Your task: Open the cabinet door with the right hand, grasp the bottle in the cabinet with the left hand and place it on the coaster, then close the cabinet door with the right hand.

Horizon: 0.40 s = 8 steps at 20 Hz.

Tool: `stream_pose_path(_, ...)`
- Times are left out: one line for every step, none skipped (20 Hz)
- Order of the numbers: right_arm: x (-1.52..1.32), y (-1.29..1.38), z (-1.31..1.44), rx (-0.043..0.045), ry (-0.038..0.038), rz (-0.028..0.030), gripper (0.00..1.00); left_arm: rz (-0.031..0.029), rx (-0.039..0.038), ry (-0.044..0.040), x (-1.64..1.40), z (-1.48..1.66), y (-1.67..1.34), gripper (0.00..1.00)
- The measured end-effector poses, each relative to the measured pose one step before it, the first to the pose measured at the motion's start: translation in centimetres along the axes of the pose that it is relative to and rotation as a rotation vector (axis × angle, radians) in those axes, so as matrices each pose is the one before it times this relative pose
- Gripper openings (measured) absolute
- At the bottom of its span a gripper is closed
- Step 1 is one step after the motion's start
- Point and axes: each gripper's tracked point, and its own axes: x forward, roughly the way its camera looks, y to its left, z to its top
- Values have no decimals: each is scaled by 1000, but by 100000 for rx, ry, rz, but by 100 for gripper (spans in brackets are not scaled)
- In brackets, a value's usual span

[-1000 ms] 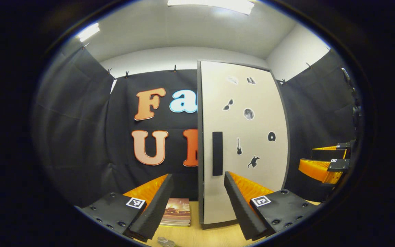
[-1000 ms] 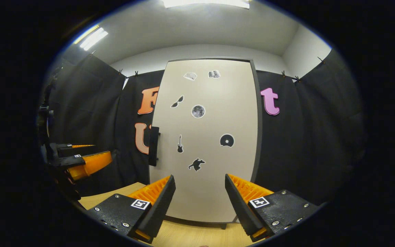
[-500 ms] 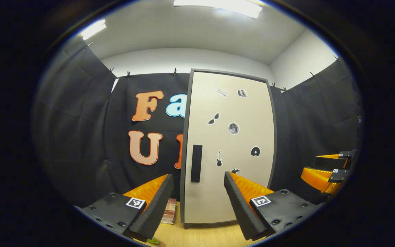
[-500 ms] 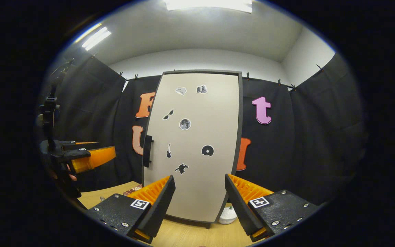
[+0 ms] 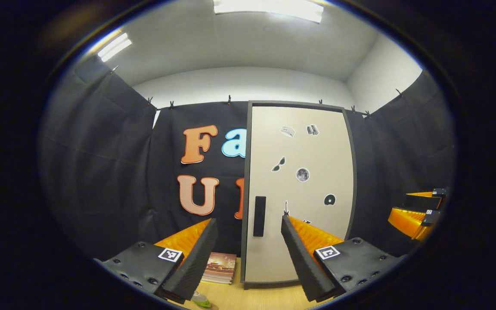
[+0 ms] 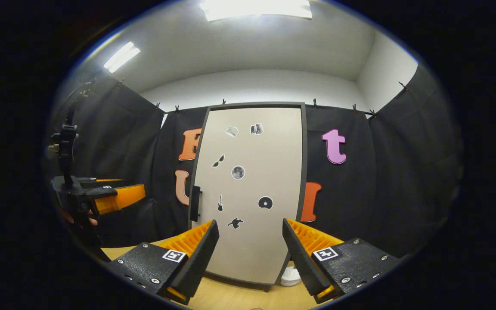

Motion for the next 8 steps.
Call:
stream_pose_path(145, 171, 355, 935, -638, -522, 92, -958, 284, -119, 115, 100, 174, 96)
stream_pose_path(4, 535, -24, 338, 236, 1066, 92, -1169, 226, -16, 95, 99, 214, 98)
stream_pose_path(-21, 779, -115, -615, 544, 2112, 92, -1685, 366, -63, 110, 85, 178, 98)
stream_pose_path(175, 311, 120, -1225, -22, 383, 92, -1330, 708, 102, 44, -8, 289, 96)
stream_pose_path(121, 94, 195, -996, -798, -1206, 92, -925, 833, 49, 115, 54, 421, 96)
stream_pose_path(35, 160, 288, -344, -717, -866, 93, -834, 800, -208, 82, 83, 337, 96)
stream_pose_path(20, 333, 54, 292, -321, -328, 93, -561, 802, -458, 48, 214, 324, 96)
stream_pose_path(34, 303, 128, 376, -63, -257, 93, -378, 504, -407, 69, 183, 275, 96)
